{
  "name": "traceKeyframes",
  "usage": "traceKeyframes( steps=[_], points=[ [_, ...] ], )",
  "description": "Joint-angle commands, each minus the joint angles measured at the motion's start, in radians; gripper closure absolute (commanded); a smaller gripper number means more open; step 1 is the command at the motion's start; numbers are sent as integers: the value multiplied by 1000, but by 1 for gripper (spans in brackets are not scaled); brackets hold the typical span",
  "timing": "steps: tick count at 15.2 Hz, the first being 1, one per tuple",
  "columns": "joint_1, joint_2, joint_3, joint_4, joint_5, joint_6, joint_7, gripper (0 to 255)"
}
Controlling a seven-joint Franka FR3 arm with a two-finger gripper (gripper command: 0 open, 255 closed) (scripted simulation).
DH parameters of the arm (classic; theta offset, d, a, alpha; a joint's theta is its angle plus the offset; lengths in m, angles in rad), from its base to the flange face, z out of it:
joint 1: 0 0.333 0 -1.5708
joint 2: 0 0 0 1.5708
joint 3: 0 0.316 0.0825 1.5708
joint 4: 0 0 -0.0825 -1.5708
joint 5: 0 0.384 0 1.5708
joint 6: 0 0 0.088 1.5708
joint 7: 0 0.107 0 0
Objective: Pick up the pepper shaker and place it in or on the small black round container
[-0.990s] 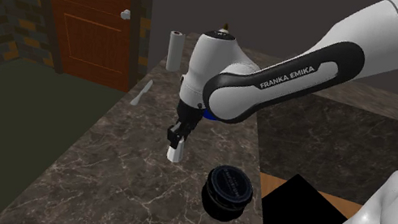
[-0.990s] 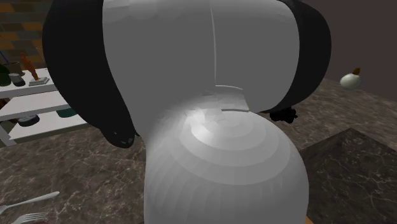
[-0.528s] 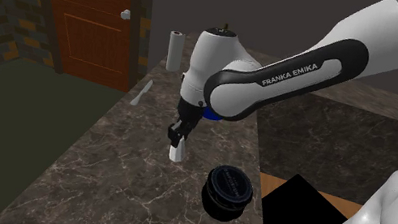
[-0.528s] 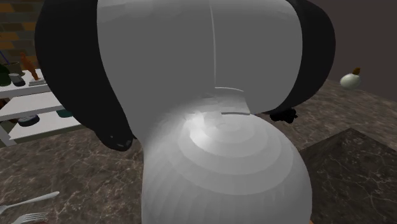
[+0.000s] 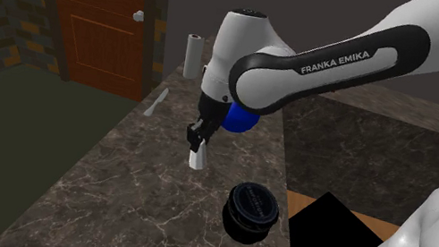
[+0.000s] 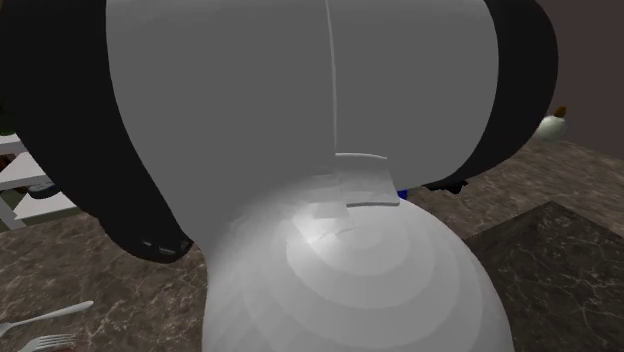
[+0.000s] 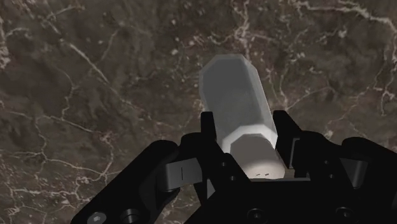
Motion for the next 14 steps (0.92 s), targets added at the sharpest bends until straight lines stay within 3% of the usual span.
traceKeyframes(
  steps=[1, 14],
  points=[
    [0, -17, 0, 12, 7, -28, -3, 255],
    [-3, -81, -5, 122, 27, -200, -15, 255]
  ],
)
